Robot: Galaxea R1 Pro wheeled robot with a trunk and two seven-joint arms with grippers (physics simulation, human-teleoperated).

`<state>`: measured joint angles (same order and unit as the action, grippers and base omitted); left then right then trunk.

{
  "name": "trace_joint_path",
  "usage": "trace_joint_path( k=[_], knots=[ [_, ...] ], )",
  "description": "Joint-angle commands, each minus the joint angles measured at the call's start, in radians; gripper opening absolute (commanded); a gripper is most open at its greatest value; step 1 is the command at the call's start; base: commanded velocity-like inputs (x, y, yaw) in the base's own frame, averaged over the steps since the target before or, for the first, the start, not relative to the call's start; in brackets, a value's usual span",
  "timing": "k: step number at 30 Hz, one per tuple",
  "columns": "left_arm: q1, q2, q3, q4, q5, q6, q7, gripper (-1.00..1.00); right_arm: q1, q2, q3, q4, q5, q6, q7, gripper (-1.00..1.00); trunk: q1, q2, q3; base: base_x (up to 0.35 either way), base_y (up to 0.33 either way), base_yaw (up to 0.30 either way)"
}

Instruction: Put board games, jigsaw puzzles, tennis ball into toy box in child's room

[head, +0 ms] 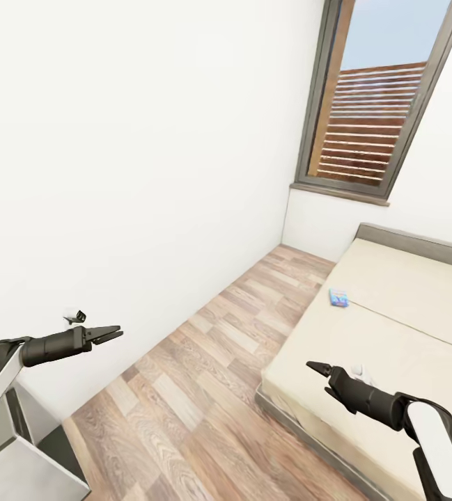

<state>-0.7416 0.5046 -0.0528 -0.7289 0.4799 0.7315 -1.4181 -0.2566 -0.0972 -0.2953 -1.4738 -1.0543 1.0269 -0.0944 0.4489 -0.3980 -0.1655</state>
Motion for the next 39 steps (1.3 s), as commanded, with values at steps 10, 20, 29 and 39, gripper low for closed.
trace_joint_path(
  k=[10, 20, 29, 39],
  knots=[
    [-0.001, 0.002, -0.004, 0.0, 0.006, 0.009, -0.002, 1.0, -0.001, 0.001, -0.001, -0.011, -0.01, 0.004, -0.009, 1.0, 0.001, -0.002, 0.011, 0.225, 0.019, -0.178],
    [-0.001, 0.002, -0.004, 0.0, 0.006, 0.009, -0.002, 1.0, -0.001, 0.001, 0.002, -0.011, -0.01, 0.004, -0.01, 1.0, 0.001, -0.002, 0.024, 0.029, 0.001, -0.184],
    [-0.001, 0.003, -0.004, 0.0, 0.006, 0.009, -0.002, 1.0, -0.001, 0.001, 0.002, -0.011, -0.01, 0.004, -0.01, 1.0, 0.001, -0.002, 0.036, 0.002, 0.0, -0.185],
    [-0.001, 0.003, -0.004, 0.0, 0.006, 0.009, -0.002, 1.0, -0.001, 0.001, 0.002, -0.011, -0.01, 0.004, -0.009, 1.0, 0.001, -0.002, 0.049, 0.009, 0.036, -0.192]
  ],
)
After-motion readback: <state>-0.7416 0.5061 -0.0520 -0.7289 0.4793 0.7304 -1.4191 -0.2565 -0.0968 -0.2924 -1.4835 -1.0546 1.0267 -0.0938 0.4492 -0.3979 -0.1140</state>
